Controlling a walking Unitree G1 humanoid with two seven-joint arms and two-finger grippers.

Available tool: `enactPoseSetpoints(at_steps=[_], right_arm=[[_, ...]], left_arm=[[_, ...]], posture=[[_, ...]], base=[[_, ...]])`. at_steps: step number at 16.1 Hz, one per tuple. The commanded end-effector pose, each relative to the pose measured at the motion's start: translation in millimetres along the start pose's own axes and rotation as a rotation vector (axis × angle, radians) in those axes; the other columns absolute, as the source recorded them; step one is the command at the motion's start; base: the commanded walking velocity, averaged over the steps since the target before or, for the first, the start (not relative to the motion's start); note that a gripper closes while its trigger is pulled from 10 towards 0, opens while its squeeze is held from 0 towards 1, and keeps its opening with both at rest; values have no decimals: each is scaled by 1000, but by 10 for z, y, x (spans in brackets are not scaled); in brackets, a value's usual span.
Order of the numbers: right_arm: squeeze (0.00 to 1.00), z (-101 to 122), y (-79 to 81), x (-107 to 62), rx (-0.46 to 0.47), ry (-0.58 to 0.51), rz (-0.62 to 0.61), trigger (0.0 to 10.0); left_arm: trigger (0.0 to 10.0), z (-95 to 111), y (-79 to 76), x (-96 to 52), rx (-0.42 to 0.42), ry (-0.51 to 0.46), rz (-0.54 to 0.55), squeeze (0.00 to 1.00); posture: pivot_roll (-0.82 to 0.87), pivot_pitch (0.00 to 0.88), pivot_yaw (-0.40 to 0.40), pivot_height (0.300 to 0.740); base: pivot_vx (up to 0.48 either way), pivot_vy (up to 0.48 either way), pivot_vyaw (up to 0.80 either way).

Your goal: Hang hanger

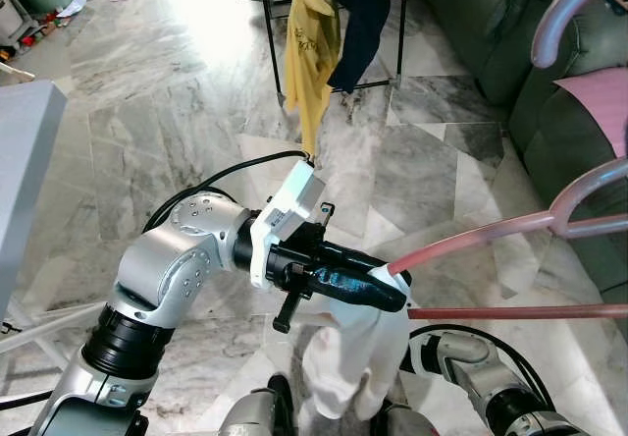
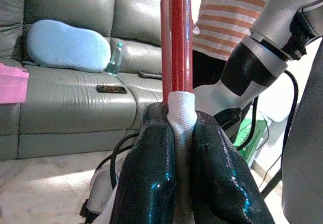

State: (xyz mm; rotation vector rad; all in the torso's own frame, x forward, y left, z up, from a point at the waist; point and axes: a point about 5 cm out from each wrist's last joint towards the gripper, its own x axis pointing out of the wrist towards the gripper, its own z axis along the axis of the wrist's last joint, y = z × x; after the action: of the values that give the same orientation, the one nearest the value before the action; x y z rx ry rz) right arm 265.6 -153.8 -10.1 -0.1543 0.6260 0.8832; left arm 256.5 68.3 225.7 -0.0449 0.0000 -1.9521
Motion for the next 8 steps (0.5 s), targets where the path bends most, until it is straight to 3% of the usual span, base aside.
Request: enactPoseSetpoints(at_steps=[1,8], right_arm=[[0,-77,14,-8,19,7,-32,0],[0,-33,-220,-87,30,-1,-323,0]], left_arm=[[10000,86,-42,18,40,1,-19,0],[10000,94,-20,-4,44,2,1,0]], posture=[[10,242,60,740],[10,240,59,740]], base=[[0,0,0],[0,0,0]])
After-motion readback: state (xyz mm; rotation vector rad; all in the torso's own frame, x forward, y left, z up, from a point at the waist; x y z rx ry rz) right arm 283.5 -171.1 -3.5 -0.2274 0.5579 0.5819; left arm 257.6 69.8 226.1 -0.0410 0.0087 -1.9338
